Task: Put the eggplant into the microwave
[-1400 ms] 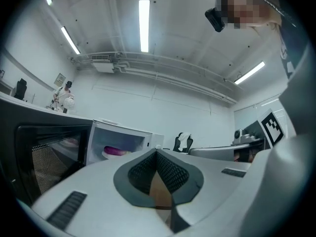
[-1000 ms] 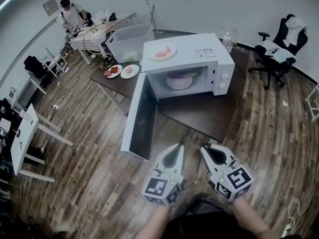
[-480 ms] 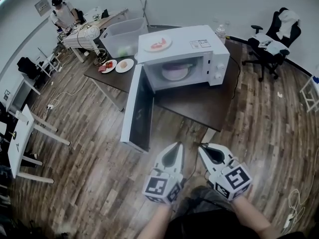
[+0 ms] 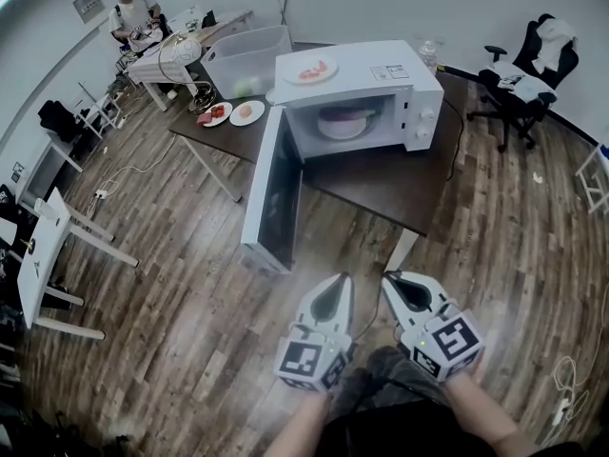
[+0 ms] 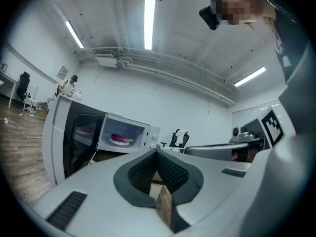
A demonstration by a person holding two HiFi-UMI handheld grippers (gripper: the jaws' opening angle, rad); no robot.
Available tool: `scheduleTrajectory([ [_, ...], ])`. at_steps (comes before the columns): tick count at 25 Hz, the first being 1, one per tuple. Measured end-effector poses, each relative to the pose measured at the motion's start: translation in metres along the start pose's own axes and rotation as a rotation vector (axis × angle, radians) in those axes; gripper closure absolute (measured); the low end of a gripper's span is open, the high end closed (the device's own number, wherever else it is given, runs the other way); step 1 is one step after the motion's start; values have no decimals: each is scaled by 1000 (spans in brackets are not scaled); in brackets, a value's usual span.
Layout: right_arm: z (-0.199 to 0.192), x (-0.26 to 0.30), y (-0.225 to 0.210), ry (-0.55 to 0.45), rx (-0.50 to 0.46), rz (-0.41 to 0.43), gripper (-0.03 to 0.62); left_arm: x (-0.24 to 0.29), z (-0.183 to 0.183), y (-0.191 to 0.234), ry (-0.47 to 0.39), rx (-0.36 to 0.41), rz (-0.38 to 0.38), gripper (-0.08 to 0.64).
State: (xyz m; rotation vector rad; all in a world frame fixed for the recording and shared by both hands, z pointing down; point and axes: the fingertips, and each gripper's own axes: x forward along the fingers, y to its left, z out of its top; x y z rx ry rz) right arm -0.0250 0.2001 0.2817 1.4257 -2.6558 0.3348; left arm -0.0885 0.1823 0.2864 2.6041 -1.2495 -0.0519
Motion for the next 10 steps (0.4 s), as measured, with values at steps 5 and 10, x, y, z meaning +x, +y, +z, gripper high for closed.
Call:
scheduleTrajectory([
  [5, -16, -11, 15, 4, 3, -7, 592, -23, -20, -4, 26, -32, 5, 560],
  [10, -34, -16, 12, 4, 6, -34, 592, -41, -41, -2, 8, -9, 46, 560],
])
